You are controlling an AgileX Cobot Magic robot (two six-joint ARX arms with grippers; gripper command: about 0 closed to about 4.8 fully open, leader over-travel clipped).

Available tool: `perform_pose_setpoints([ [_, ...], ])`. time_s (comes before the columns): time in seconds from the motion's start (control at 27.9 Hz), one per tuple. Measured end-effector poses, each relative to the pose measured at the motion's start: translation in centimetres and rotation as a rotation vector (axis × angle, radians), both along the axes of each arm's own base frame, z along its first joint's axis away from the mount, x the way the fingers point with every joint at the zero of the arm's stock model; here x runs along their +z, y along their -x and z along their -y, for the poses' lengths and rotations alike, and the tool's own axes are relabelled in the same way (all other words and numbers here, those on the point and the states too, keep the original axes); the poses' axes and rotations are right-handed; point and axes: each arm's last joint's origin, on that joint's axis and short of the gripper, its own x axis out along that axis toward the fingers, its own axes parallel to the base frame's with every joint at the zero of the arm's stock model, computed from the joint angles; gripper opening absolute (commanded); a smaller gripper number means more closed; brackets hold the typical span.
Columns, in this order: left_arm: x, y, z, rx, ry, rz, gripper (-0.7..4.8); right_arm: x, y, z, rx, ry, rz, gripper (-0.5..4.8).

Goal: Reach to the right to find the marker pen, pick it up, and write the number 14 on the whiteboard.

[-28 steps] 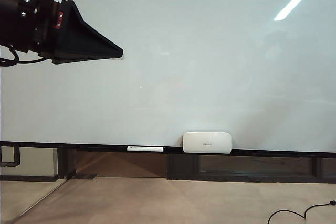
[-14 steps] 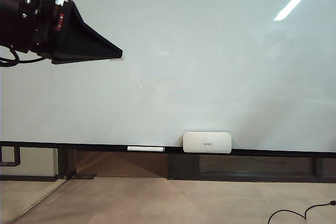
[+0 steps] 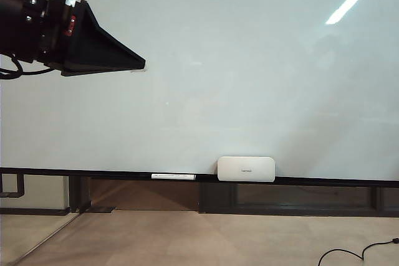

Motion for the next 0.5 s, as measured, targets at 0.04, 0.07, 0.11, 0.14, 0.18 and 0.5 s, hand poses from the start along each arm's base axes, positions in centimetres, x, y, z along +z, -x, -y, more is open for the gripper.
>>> perform_pose_setpoints([
  [0.04, 0.0, 0.0, 0.0, 0.0, 0.0, 0.0, -0.06, -0.02, -0.04, -0.04, 0.001, 0.0, -0.001, 2.92],
  [0.07, 0.0, 0.0, 0.0, 0.0, 0.0, 0.0, -0.06, -0.04, -0.05, -0.06, 0.001, 0.001, -0.001, 2.92],
  [0.11, 0.0, 0.0, 0.0, 0.0, 0.0, 0.0, -0.06, -0.03, -0.07, -0.07, 0.002, 0.003, -0.001, 2.92],
  [0.14, 0.0, 0.0, 0.0, 0.0, 0.0, 0.0, -0.06, -0.04, -0.12, -0.12, 0.003, 0.003, -0.003, 2.92],
  [0.18, 0.0, 0.0, 0.0, 0.0, 0.0, 0.0, -0.06, -0.08, -0.13, -0.14, 0.003, 0.003, -0.006, 2.92],
  [0.5, 0.0, 0.0, 0.0, 0.0, 0.0, 0.0, -0.06, -0.17, -0.74, -0.87, 0.014, 0.026, -0.019, 2.61],
])
